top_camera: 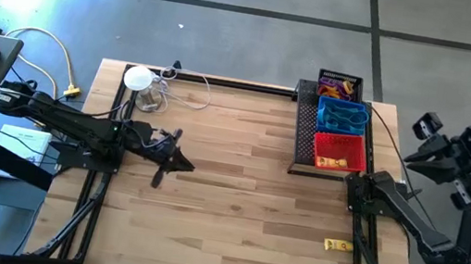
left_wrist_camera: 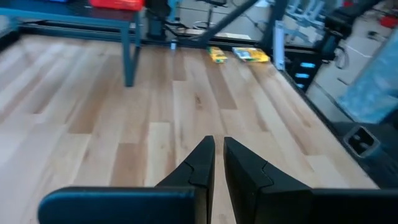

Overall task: Pick & Place Office Desk Supplies
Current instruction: Put the top crayon box into the red bin on the shelf

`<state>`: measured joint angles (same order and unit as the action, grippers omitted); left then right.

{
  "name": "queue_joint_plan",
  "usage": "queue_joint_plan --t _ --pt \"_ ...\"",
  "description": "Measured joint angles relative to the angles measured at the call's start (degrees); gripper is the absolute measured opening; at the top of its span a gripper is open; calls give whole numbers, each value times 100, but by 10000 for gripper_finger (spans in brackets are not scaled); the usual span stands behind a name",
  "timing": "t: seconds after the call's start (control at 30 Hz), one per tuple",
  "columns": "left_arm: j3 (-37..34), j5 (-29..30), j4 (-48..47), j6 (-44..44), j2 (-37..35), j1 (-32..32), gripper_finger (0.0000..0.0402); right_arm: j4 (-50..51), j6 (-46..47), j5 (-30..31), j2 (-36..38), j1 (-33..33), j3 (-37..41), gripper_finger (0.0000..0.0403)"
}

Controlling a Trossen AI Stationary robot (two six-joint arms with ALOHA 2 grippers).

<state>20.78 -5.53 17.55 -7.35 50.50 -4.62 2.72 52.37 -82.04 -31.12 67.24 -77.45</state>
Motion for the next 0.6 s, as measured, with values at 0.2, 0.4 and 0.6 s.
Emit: queue_joint_plan --t 0.2,0.4,0.6 --pt "0 269 25 -156 0 0 29 -289 -228 -116 -151 -249 0 36" --pt "0 270 29 -293 0 0 29 -292 -434 -256 -533 -1141 0 36" --pt "0 416 128 -370 0 3 29 138 -1008 -785 -997 -2601 0 36"
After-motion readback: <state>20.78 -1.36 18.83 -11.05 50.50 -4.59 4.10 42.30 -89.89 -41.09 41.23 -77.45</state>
